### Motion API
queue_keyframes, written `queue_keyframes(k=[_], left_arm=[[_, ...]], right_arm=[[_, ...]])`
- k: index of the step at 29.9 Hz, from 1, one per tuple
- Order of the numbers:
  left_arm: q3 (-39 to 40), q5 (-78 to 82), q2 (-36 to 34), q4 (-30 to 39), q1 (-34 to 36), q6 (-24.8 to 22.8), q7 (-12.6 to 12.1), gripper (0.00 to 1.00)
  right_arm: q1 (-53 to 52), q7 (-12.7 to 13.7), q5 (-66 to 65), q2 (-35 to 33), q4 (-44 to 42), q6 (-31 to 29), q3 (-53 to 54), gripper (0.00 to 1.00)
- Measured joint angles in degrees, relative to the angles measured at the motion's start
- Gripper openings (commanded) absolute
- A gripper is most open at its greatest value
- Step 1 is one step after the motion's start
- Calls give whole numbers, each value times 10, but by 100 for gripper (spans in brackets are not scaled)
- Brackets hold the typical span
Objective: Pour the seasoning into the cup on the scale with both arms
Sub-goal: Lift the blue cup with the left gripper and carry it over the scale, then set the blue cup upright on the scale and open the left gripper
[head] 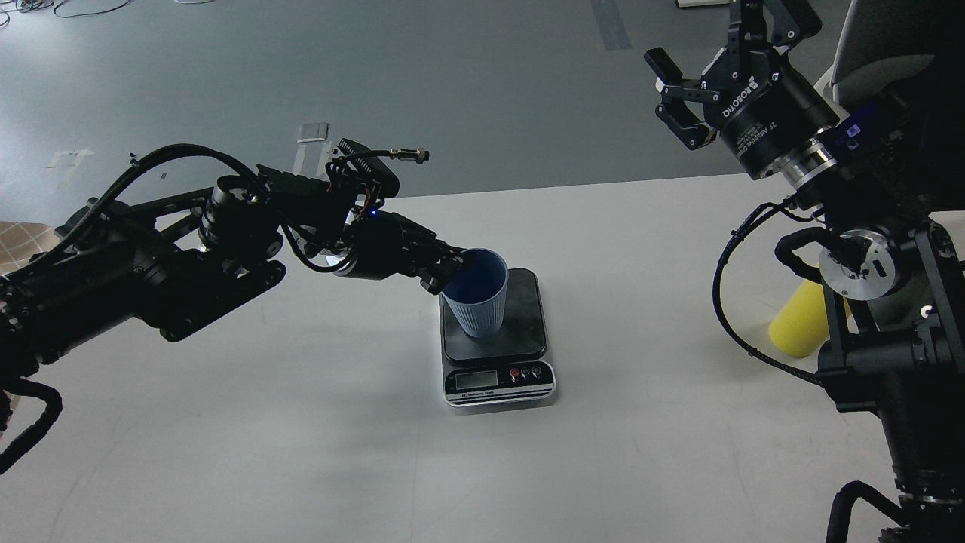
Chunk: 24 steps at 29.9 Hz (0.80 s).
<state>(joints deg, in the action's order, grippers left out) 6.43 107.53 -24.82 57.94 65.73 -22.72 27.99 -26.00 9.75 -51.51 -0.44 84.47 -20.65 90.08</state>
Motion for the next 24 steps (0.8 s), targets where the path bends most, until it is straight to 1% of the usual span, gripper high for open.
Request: queue_keyframes(k=[4,13,24], left_arm=[[0,0,14,-14,9,0,0,0],[-2,2,24,-17,19,-1,0,0],[-33,2,24,-17,28,3,0,0]], right_arm=[[1,0,0,0,0,0,0,99],[1,0,0,-1,0,0,0,99],[3,-2,0,-1,0,0,0,99]])
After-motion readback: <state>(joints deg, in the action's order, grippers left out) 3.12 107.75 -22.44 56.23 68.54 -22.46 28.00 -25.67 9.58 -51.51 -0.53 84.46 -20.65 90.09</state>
